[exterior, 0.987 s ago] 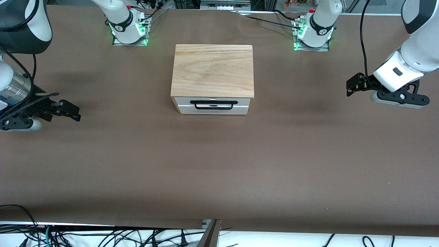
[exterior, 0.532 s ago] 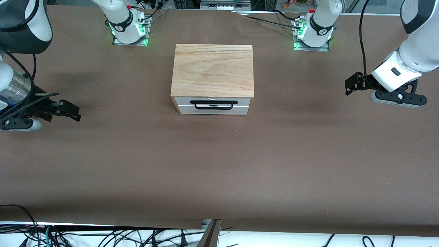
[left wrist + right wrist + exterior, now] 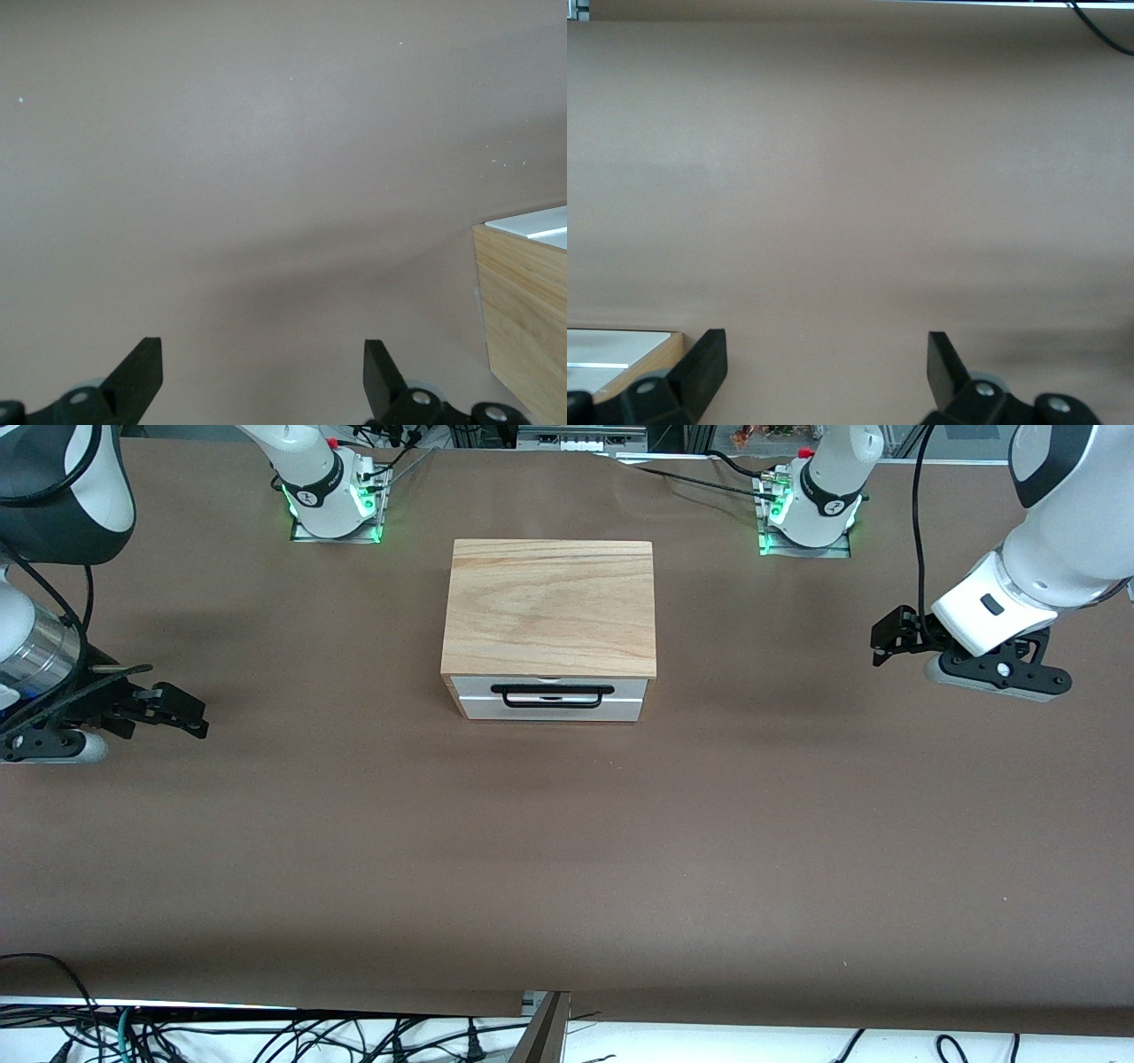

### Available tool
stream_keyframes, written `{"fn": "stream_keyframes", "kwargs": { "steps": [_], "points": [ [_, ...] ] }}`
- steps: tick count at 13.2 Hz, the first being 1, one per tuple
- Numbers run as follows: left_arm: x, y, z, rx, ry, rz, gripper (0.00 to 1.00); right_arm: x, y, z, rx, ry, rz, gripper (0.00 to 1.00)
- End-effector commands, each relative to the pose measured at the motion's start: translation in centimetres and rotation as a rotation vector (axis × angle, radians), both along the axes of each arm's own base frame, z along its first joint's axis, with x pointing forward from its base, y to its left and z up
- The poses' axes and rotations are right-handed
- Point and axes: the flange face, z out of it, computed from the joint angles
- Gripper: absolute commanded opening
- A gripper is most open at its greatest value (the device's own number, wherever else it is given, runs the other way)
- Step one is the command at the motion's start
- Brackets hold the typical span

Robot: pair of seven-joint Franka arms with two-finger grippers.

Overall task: Pull top drawer with both arms simultaneously
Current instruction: 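Move the left gripper and the right gripper toward the black drawer handle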

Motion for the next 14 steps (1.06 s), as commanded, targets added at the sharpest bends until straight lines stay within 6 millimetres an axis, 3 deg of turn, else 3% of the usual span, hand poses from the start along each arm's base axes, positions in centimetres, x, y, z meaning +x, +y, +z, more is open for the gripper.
{"fn": "stream_keyframes", "kwargs": {
  "steps": [1,8,9,10,12,14],
  "points": [
    [-0.3,0.1,0.6,-0.012,0.000,0.006,1.00,-0.6,0.0,0.3,-0.016,0.005,0.000,1.00],
    [-0.3,-0.3,0.7,-0.048,0.003,0.010,1.00,-0.5,0.3,0.2,-0.007,0.008,-0.001,1.00],
    [-0.3,-0.3,0.7,-0.050,0.004,0.010,1.00,-0.2,0.4,-0.9,-0.008,0.023,0.001,1.00],
    [-0.3,-0.6,0.6,-0.053,0.004,0.000,1.00,0.7,0.7,-3.7,0.003,0.068,-0.003,1.00],
    [-0.2,-2.2,-0.2,-0.148,0.036,0.001,1.00,0.9,1.7,-4.5,0.055,0.083,-0.001,1.00],
    [0.7,-3.7,-2.5,-0.307,0.107,0.035,1.00,1.2,2.9,-6.1,0.157,0.110,-0.012,1.00]
  ]
}}
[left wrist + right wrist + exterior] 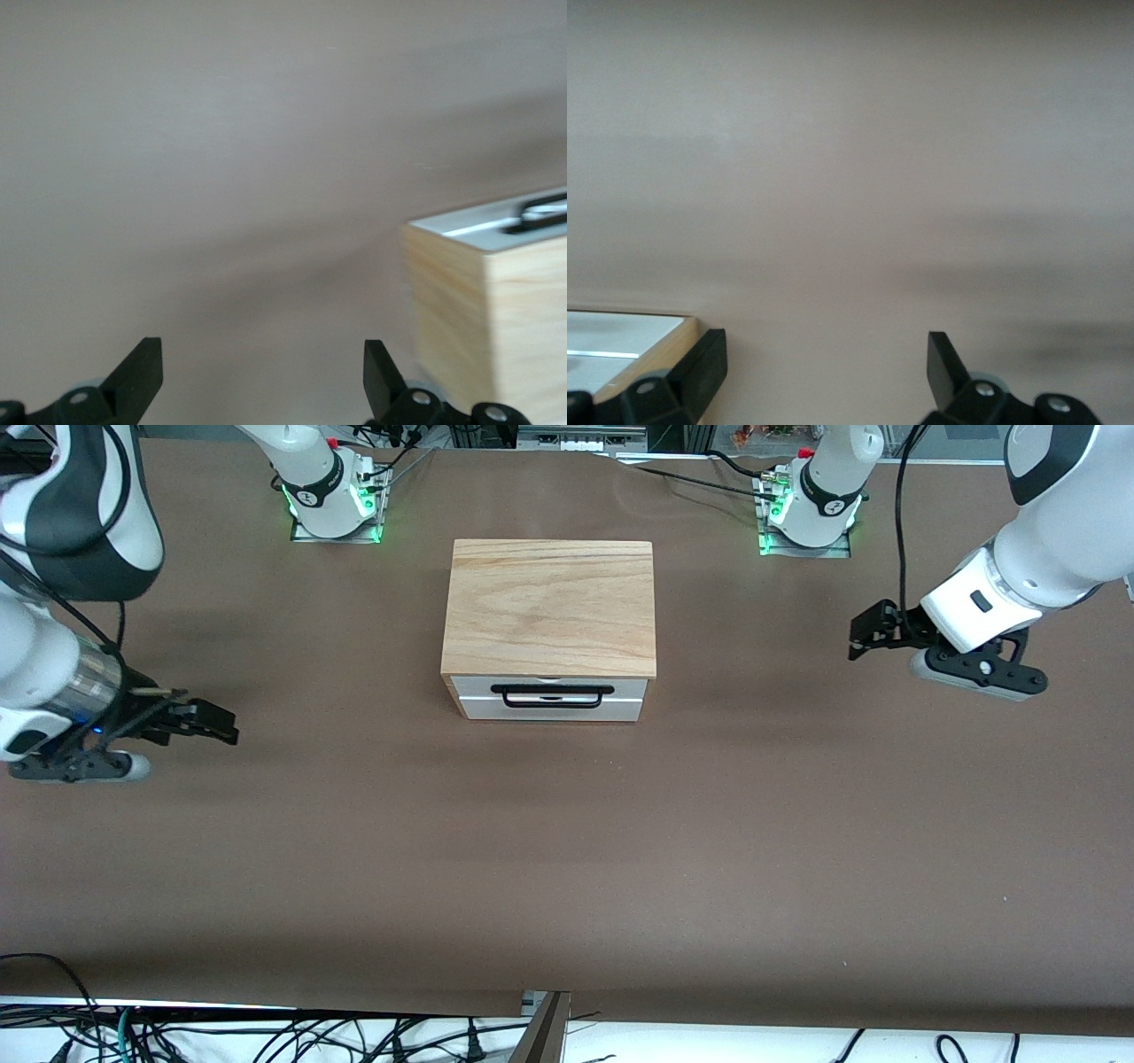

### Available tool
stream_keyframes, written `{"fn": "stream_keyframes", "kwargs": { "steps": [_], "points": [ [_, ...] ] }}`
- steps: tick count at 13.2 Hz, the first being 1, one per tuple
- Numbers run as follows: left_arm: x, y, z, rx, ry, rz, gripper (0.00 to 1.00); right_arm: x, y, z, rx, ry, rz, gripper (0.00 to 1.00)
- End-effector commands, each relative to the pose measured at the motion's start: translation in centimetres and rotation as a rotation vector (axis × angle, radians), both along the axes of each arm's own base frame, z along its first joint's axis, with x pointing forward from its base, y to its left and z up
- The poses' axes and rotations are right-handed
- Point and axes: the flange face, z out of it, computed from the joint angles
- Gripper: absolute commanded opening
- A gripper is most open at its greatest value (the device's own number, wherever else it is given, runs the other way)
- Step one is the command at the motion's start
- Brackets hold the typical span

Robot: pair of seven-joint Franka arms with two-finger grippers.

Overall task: Pull top drawer with both arms simultaneously
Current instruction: 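Move the left gripper and the right gripper toward the black drawer handle, then close the left gripper and the right gripper on the handle ends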

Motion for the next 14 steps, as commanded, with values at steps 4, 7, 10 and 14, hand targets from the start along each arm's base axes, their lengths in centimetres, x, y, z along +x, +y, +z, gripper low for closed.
{"fn": "stream_keyframes", "kwargs": {
  "steps": [4,7,10,14],
  "points": [
    [2.0,-5.4,-7.1,-0.311,0.200,0.029,1.00,2.2,3.1,-8.8,0.498,0.148,-0.084,1.00],
    [2.7,-10.2,-12.8,-0.552,0.320,-0.003,1.00,3.2,6.0,-15.0,0.819,0.189,-0.098,1.00],
    [4.7,-12.4,-19.2,-0.818,0.309,-0.103,1.00,2.7,8.6,-19.1,0.962,0.197,-0.080,1.00],
    [4.1,-16.0,-26.9,-1.048,0.318,-0.123,1.00,-0.2,12.3,-25.5,1.184,0.116,0.011,1.00]
  ]
}}
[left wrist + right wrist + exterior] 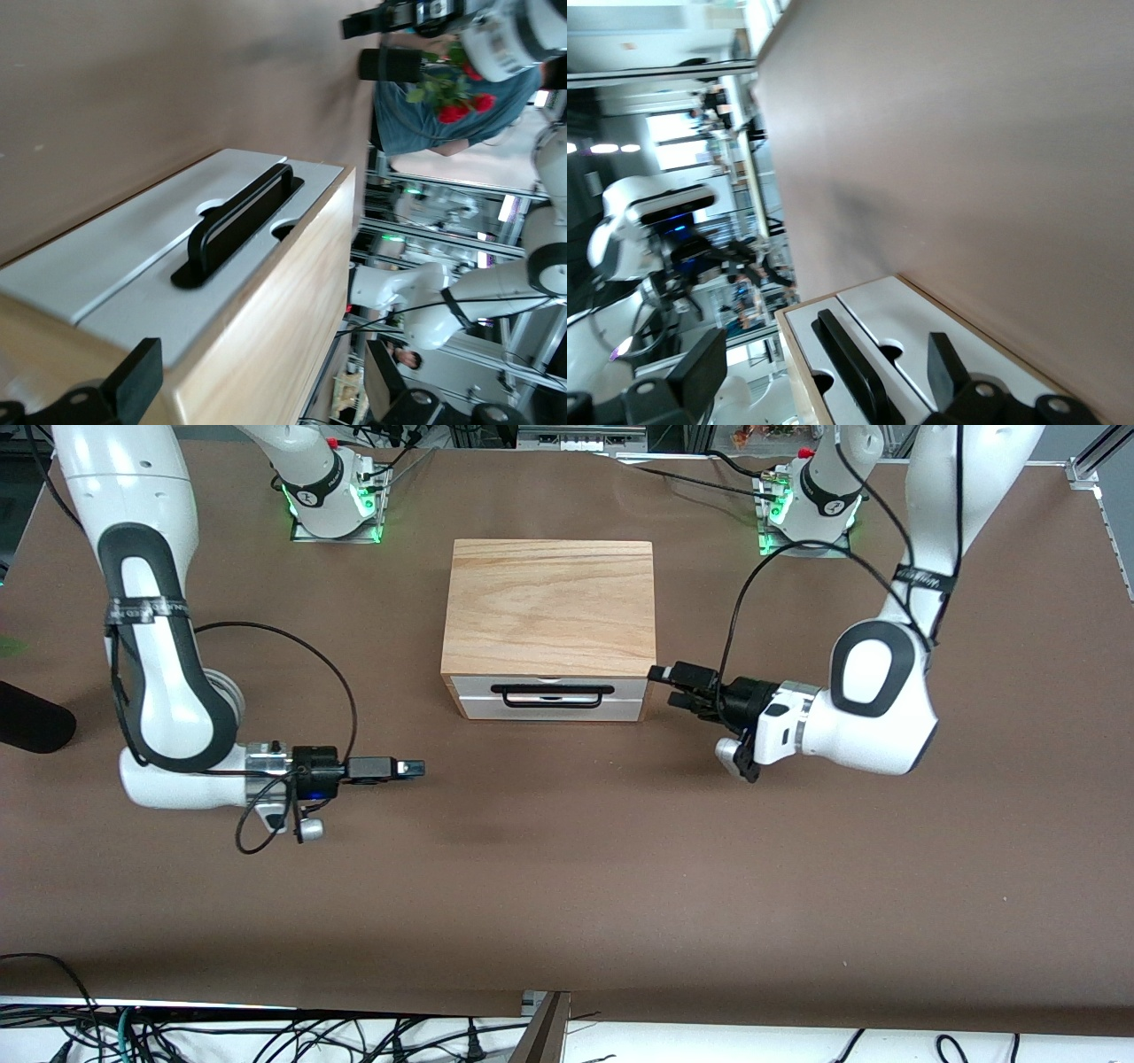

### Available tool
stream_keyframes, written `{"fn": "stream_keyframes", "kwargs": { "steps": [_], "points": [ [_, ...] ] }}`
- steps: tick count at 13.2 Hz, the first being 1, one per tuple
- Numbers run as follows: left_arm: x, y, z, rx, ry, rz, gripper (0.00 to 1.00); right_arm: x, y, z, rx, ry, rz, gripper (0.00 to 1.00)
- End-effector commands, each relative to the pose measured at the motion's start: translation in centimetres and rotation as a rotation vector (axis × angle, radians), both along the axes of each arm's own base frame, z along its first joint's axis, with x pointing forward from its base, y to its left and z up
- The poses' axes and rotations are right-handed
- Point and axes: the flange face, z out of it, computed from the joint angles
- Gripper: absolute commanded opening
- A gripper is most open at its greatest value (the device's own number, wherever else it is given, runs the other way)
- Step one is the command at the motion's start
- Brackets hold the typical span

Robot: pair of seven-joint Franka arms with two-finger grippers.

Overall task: Pull top drawer with both arms simultaneously
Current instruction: 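Close the left gripper and the right gripper on the handle ends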

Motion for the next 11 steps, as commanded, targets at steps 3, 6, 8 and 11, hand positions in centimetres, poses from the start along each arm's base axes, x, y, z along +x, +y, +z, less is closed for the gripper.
{"fn": "stream_keyframes", "kwargs": {
  "steps": [3,6,8,11],
  "points": [
    [0.1,-4.6,-6.9,-0.248,-0.022,0.110,1.00,-4.3,4.6,-4.9,0.155,-0.108,0.016,1.00],
    [-0.6,-5.3,-9.3,-0.290,-0.046,0.121,0.97,-6.5,7.5,-6.2,0.199,-0.139,0.039,1.00],
    [-1.3,-6.0,-10.6,-0.316,-0.036,0.136,0.96,-7.8,8.0,-6.9,0.221,-0.129,0.064,1.00],
    [-2.3,-6.8,-11.9,-0.331,-0.016,0.137,0.92,-10.1,8.3,-8.1,0.266,-0.121,0.099,1.00]
  ]
}}
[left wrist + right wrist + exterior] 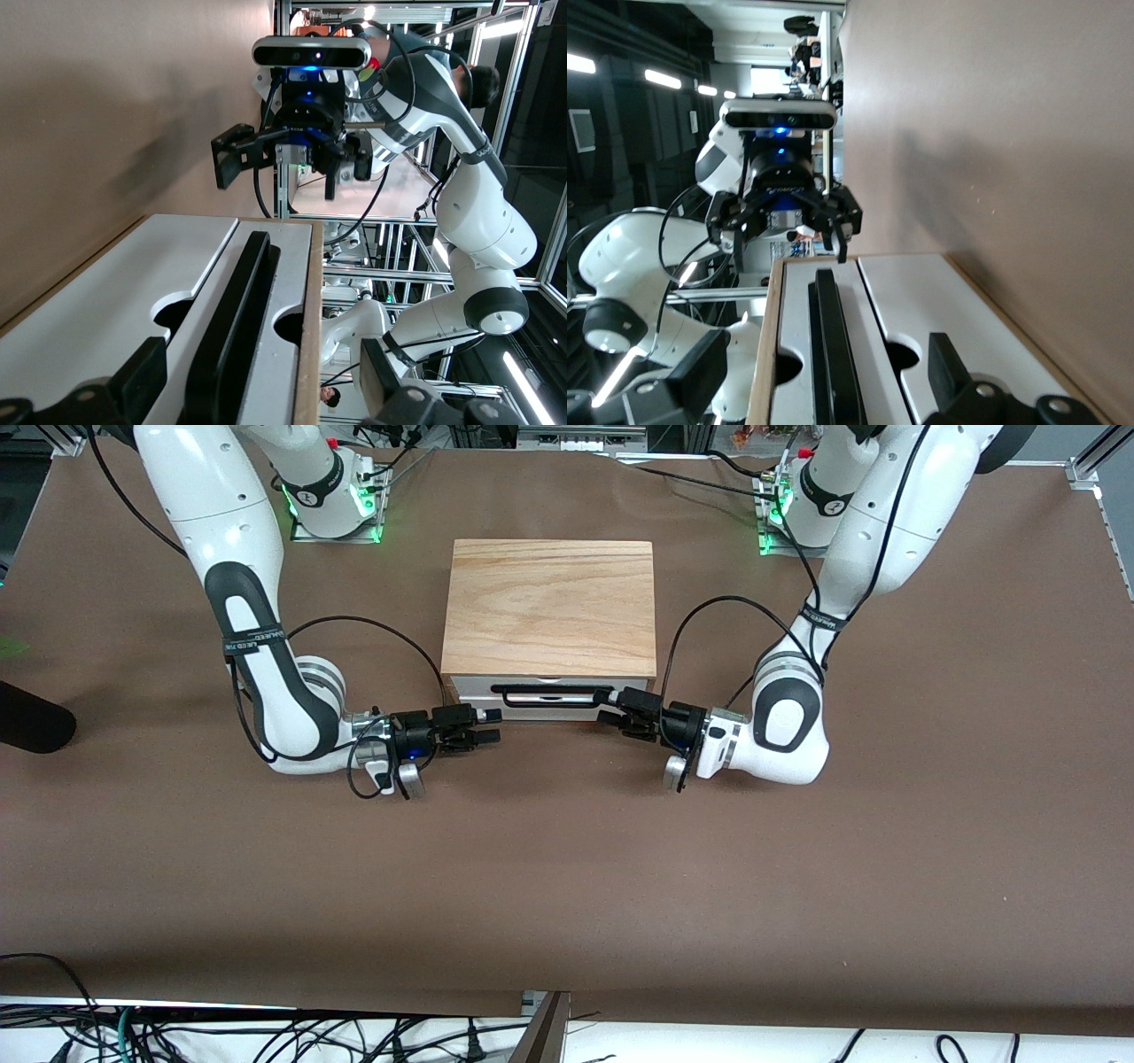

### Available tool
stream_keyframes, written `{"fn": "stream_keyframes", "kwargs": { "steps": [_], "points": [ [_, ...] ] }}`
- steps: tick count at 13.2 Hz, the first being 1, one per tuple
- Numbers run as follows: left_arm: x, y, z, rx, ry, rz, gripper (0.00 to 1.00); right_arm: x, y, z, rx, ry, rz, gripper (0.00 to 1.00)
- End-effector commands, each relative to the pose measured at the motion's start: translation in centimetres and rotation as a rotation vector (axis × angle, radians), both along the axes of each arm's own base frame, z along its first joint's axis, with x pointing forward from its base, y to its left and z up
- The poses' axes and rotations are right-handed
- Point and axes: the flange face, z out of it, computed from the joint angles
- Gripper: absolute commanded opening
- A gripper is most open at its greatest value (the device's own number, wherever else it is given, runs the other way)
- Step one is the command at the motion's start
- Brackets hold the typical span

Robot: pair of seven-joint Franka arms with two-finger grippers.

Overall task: Pull top drawer with both arms simultaneously
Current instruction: 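Close the left gripper and the right gripper on the handle ends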

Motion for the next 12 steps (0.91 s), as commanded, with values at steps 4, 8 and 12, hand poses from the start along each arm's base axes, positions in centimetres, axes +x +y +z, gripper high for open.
{"fn": "stream_keyframes", "kwargs": {
  "steps": [4,8,12],
  "points": [
    [-2.2,-1.9,-1.7,-0.039,-0.020,-0.019,0.53,-3.7,0.2,-1.2,0.112,0.009,0.003,1.00],
    [-1.7,-1.5,-1.5,-0.048,-0.030,-0.013,0.20,-3.8,0.6,-1.1,0.131,0.014,-0.013,0.81],
    [-1.0,-0.4,-1.9,-0.046,-0.026,0.007,0.23,-4.2,1.0,-1.3,0.148,-0.011,-0.006,0.34]
  ]
}}
